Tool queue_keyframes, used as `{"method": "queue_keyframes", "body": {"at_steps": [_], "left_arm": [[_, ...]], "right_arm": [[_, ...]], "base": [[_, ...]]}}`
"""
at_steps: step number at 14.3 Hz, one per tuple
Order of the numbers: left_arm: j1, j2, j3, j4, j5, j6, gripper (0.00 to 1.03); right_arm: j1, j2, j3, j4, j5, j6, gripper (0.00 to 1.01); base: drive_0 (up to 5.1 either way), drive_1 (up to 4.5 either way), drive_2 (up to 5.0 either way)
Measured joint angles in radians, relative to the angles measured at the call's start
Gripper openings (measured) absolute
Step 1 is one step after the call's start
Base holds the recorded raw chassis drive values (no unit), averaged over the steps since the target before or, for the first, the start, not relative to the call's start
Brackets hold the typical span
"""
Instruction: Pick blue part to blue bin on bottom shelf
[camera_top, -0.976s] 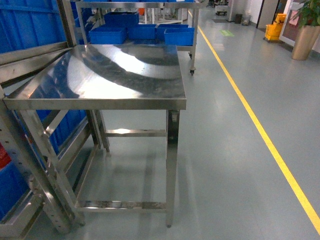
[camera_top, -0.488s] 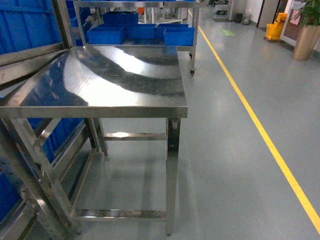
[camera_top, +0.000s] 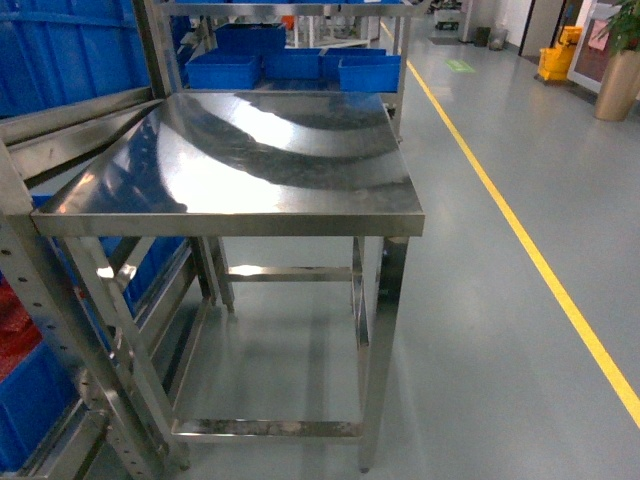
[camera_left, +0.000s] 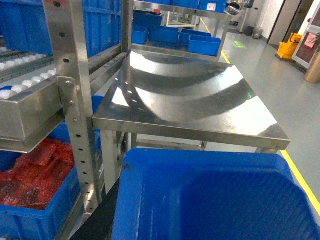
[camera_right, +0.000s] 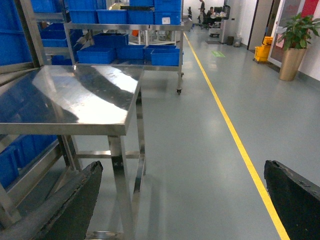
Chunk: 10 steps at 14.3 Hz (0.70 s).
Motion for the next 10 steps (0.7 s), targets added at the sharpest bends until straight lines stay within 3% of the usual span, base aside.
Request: {"method": "queue_keyframes", "body": {"at_steps": [10], "left_arm": [[0.0, -0.002, 0.0, 0.001, 0.001, 0.0, 0.44]], "right_arm": [[0.0, 0.0, 0.0, 0.002, 0.0, 0.0, 0.98]], "base": [[0.1, 4.39, -4.2]]}}
